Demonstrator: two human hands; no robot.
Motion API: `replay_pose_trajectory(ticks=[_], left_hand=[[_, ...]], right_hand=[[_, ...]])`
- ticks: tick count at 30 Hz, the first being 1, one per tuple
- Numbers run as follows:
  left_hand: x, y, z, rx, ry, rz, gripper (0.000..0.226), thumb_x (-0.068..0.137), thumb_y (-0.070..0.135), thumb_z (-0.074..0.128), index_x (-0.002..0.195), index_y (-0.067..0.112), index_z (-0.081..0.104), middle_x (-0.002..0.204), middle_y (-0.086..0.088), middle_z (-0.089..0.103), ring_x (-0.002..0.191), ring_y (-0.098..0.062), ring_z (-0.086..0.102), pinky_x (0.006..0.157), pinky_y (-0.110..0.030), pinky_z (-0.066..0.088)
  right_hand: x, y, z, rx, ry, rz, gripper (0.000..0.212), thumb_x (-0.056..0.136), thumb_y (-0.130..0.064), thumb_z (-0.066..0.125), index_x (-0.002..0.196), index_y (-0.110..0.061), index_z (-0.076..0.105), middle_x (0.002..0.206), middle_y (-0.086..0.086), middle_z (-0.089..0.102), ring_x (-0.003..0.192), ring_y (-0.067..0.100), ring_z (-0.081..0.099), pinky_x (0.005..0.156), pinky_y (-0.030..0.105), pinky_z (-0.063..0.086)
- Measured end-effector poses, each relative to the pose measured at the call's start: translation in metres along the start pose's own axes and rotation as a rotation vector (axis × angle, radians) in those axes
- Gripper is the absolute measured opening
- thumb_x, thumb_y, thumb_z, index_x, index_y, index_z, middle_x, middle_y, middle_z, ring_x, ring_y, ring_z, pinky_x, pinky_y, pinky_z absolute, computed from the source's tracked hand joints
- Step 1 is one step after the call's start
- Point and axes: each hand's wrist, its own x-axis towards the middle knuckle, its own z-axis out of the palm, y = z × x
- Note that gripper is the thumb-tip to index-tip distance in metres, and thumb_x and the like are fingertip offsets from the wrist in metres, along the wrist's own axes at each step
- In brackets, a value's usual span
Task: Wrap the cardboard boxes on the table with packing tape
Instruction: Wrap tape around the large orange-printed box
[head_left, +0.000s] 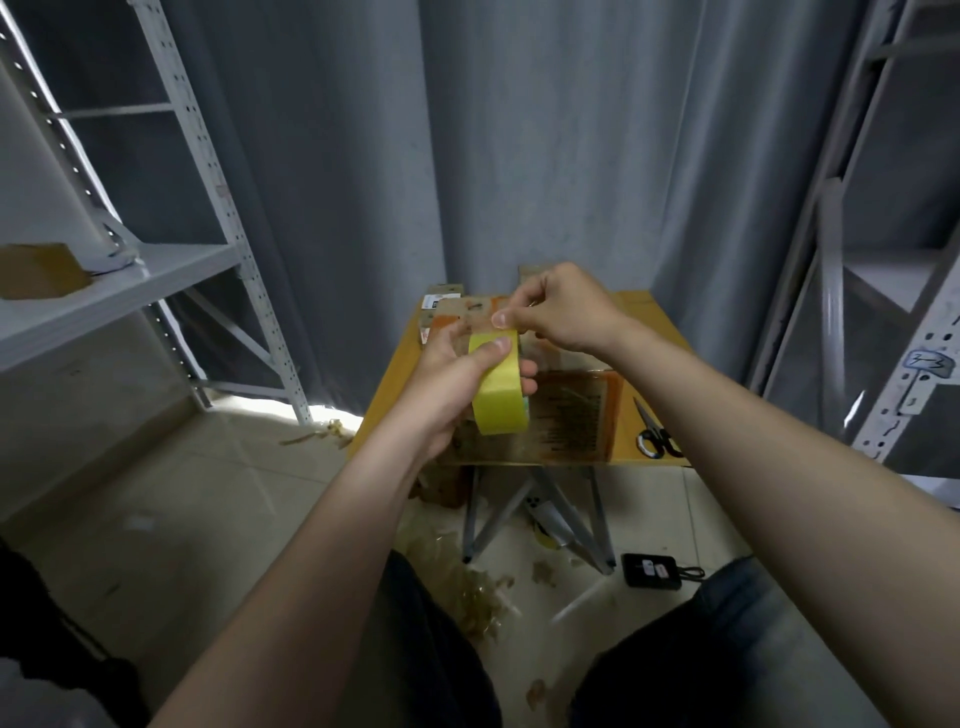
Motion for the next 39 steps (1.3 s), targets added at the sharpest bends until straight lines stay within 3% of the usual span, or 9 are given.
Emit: replay_pose_trajectory(ticks=[4, 7, 13, 17, 20, 24, 29, 34, 39], left_hand=[[-0.004, -0.001, 0.000, 0.129, -0.050, -0.035, 0.048, 0.104, 0.035, 0.063, 0.144, 0.023, 0.039, 0.098, -0.014, 0.080, 0.090, -0.028, 0.079, 0.081, -0.039, 0.060], [-0.006, 0.000, -0.003, 0.141, -0.057, -0.034, 0.049, 0.102, 0.032, 0.066, 0.141, 0.025, 0.037, 0.095, -0.014, 0.080, 0.088, -0.028, 0.080, 0.066, -0.032, 0.062], [-0.019, -0.013, -0.008, 0.180, -0.136, -0.156, 0.036, 0.106, 0.038, 0.058, 0.131, 0.014, 0.052, 0.092, -0.021, 0.079, 0.080, -0.032, 0.079, 0.072, -0.041, 0.065], [-0.022, -0.025, -0.012, 0.084, -0.087, -0.208, 0.023, 0.108, 0.032, 0.056, 0.124, 0.016, 0.056, 0.091, -0.022, 0.078, 0.071, -0.033, 0.077, 0.064, -0.045, 0.065], [-0.020, -0.028, -0.018, 0.091, -0.020, -0.205, 0.020, 0.107, 0.030, 0.058, 0.121, 0.016, 0.057, 0.090, -0.021, 0.078, 0.067, -0.031, 0.076, 0.065, -0.045, 0.063], [-0.024, -0.030, -0.017, 0.029, -0.010, -0.178, 0.028, 0.103, 0.031, 0.066, 0.124, 0.015, 0.058, 0.093, -0.024, 0.077, 0.073, -0.034, 0.074, 0.078, -0.051, 0.061], [-0.024, -0.024, -0.023, 0.198, 0.014, -0.182, 0.033, 0.103, 0.035, 0.065, 0.123, 0.010, 0.059, 0.086, -0.018, 0.079, 0.073, -0.030, 0.079, 0.057, -0.032, 0.061], [-0.037, -0.037, -0.035, 0.142, -0.062, -0.333, 0.033, 0.102, 0.032, 0.067, 0.121, 0.006, 0.059, 0.089, -0.022, 0.077, 0.075, -0.033, 0.075, 0.075, -0.045, 0.063], [-0.040, -0.043, -0.032, 0.145, -0.113, -0.259, 0.033, 0.103, 0.034, 0.065, 0.127, 0.017, 0.049, 0.097, -0.019, 0.079, 0.085, -0.036, 0.079, 0.064, -0.037, 0.063]], right_hand=[[-0.001, -0.005, -0.004, 0.046, 0.001, -0.005, 0.013, 0.090, -0.024, 0.081, 0.087, -0.012, 0.081, 0.084, 0.010, 0.076, 0.069, 0.007, 0.065, 0.067, 0.024, 0.050], [-0.004, -0.006, -0.003, 0.078, -0.031, 0.006, 0.016, 0.090, -0.024, 0.081, 0.089, -0.008, 0.081, 0.089, 0.015, 0.077, 0.075, 0.016, 0.067, 0.071, 0.033, 0.052], [0.008, -0.008, -0.007, 0.268, 0.169, 0.062, 0.021, 0.090, -0.021, 0.081, 0.071, -0.018, 0.075, 0.055, -0.005, 0.066, 0.049, 0.003, 0.060, 0.054, 0.021, 0.049], [0.008, -0.004, -0.007, 0.240, 0.007, 0.113, 0.011, 0.091, -0.022, 0.080, 0.082, -0.016, 0.078, 0.073, 0.000, 0.074, 0.066, 0.010, 0.070, 0.072, 0.037, 0.055], [0.007, -0.005, -0.003, 0.208, -0.048, 0.104, 0.006, 0.090, -0.021, 0.081, 0.085, -0.018, 0.080, 0.079, -0.006, 0.079, 0.071, 0.009, 0.073, 0.077, 0.038, 0.059], [0.013, -0.008, 0.000, 0.271, 0.032, 0.118, 0.007, 0.091, -0.019, 0.080, 0.086, -0.015, 0.080, 0.077, -0.011, 0.078, 0.069, 0.011, 0.072, 0.074, 0.035, 0.059], [0.022, -0.011, 0.008, 0.369, 0.078, 0.176, 0.006, 0.093, -0.017, 0.078, 0.087, -0.014, 0.079, 0.079, -0.006, 0.078, 0.069, 0.015, 0.071, 0.067, 0.030, 0.057], [0.036, -0.007, -0.002, 0.401, 0.120, 0.187, 0.008, 0.092, -0.019, 0.079, 0.086, -0.013, 0.078, 0.083, -0.010, 0.080, 0.064, 0.013, 0.071, 0.068, 0.032, 0.060], [0.046, -0.001, -0.001, 0.450, 0.093, 0.253, 0.008, 0.094, -0.019, 0.077, 0.094, -0.011, 0.076, 0.088, -0.004, 0.080, 0.066, 0.014, 0.073, 0.069, 0.034, 0.062]])
